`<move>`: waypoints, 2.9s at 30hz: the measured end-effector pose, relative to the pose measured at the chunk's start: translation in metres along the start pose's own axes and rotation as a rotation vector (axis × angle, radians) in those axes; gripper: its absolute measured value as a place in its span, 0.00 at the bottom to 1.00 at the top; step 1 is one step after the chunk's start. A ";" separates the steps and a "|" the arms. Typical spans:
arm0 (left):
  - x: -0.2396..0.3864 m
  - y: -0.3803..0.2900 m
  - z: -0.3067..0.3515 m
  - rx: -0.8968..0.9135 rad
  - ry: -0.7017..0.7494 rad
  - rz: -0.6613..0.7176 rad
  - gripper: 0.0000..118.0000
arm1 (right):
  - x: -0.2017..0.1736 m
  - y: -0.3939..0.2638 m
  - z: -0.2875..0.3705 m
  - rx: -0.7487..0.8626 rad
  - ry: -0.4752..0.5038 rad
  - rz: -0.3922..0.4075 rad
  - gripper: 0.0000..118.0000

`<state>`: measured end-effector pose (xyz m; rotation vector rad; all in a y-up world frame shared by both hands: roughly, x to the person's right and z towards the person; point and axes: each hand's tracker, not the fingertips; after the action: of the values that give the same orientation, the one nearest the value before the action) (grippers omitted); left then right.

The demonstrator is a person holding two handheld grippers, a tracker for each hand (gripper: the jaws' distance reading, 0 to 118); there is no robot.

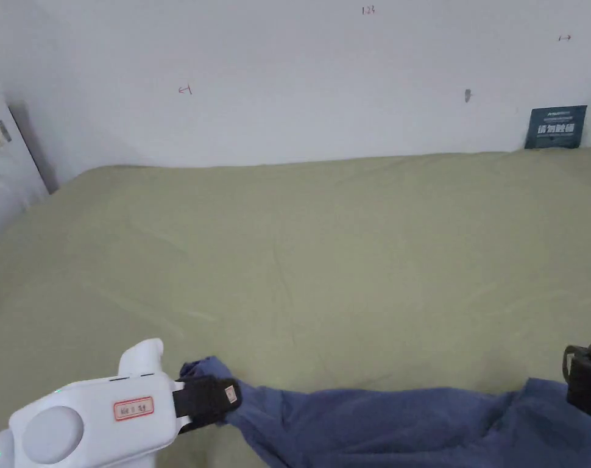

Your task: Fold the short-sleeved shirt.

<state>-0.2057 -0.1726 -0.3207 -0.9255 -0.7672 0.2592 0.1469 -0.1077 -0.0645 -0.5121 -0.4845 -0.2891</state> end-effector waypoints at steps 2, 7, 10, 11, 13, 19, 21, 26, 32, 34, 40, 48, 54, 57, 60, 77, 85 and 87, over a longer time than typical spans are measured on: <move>0.035 0.002 -0.016 -0.044 0.001 -0.077 0.12 | 0.007 -0.001 0.004 0.002 -0.005 -0.014 0.01; 0.106 -0.010 -0.074 -0.196 -0.046 -0.238 0.12 | 0.027 -0.004 0.011 0.001 -0.029 -0.042 0.01; 0.132 -0.025 -0.106 -0.265 -0.091 -0.272 0.12 | 0.039 -0.007 0.015 0.006 -0.054 -0.055 0.01; 0.138 -0.029 -0.116 -0.279 -0.086 -0.277 0.12 | 0.042 -0.008 0.016 0.007 -0.063 -0.058 0.01; 0.144 -0.036 -0.133 -0.324 -0.071 -0.292 0.16 | 0.047 -0.011 0.016 0.001 -0.075 -0.056 0.02; 0.144 -0.031 -0.136 -0.333 -0.158 -0.180 0.43 | 0.052 -0.023 0.011 -0.035 -0.068 -0.058 0.02; 0.145 -0.025 -0.121 -0.329 -0.199 -0.195 0.48 | 0.052 -0.026 0.007 -0.047 -0.064 -0.060 0.02; 0.116 -0.011 -0.104 -0.225 -0.224 -0.111 0.00 | 0.050 -0.028 0.005 -0.061 -0.039 -0.075 0.02; 0.074 -0.024 -0.135 -0.230 -0.175 0.028 0.00 | 0.051 -0.025 0.018 -0.025 -0.011 -0.071 0.02; 0.072 -0.035 -0.148 -0.237 -0.192 0.063 0.00 | 0.052 -0.022 0.023 -0.008 -0.013 -0.073 0.02; 0.104 -0.073 -0.189 -0.324 -0.248 0.065 0.00 | 0.057 -0.012 0.041 0.049 -0.021 -0.076 0.02; 0.147 -0.104 -0.224 -0.361 -0.403 0.160 0.00 | 0.053 -0.001 0.058 0.098 -0.013 -0.061 0.02; 0.137 -0.071 -0.174 -0.265 -0.477 0.150 0.00 | 0.050 -0.003 0.057 0.096 -0.002 -0.054 0.02; 0.100 -0.037 -0.130 -0.188 -0.390 0.079 0.00 | 0.047 -0.002 0.051 0.088 0.001 -0.049 0.02; 0.044 -0.016 -0.107 -0.229 -0.343 0.085 0.00 | 0.044 0.000 0.046 0.083 0.018 -0.052 0.02; -0.038 -0.064 -0.157 -0.419 -0.489 0.544 0.73 | 0.037 0.015 0.053 0.118 0.073 -0.066 0.02; -0.013 -0.067 -0.137 -0.305 -0.268 0.370 0.13 | 0.046 0.008 0.063 0.094 0.065 -0.069 0.03; 0.001 -0.059 -0.133 -0.292 -0.209 0.305 0.13 | 0.050 0.006 0.065 0.096 0.065 -0.072 0.03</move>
<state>-0.1197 -0.2900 -0.3217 -1.3092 -0.8695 0.5277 0.1673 -0.0750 0.0080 -0.3915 -0.4517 -0.3489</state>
